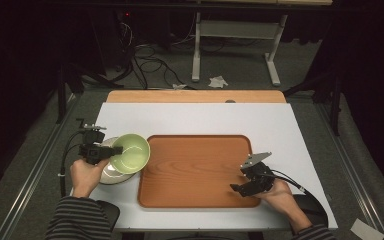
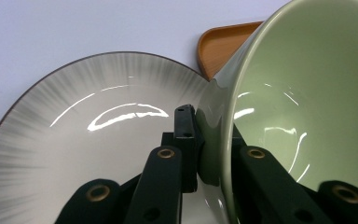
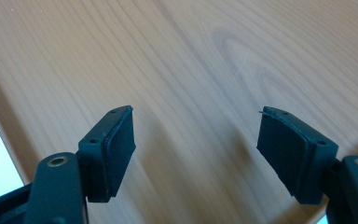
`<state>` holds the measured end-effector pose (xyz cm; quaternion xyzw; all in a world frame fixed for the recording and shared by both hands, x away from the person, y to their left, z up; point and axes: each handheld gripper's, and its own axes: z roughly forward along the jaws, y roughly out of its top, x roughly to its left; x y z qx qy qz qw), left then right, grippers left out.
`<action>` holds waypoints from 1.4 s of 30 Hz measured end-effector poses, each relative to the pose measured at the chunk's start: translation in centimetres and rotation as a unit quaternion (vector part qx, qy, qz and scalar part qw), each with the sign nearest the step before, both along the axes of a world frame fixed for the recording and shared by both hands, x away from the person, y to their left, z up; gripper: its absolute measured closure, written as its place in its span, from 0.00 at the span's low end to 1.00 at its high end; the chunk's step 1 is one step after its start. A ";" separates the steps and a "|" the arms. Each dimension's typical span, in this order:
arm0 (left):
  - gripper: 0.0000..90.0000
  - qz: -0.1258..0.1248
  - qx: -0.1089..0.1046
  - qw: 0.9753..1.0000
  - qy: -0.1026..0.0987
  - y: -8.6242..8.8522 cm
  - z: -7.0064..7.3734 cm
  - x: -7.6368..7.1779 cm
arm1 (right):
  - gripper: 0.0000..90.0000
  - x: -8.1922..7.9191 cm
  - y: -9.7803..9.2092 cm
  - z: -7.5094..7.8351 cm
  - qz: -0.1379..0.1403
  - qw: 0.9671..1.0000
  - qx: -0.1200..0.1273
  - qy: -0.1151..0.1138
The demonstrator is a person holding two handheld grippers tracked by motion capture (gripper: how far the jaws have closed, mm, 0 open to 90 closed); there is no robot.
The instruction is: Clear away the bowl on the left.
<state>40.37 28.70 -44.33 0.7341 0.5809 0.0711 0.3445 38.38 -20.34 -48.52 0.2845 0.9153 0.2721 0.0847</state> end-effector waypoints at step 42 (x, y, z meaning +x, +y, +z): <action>0.93 -0.130 0.002 0.992 -0.001 -9.8 1.3 1.7 | 0.32 0.0 0.0 0.1 0.005 1.000 0.005 -0.002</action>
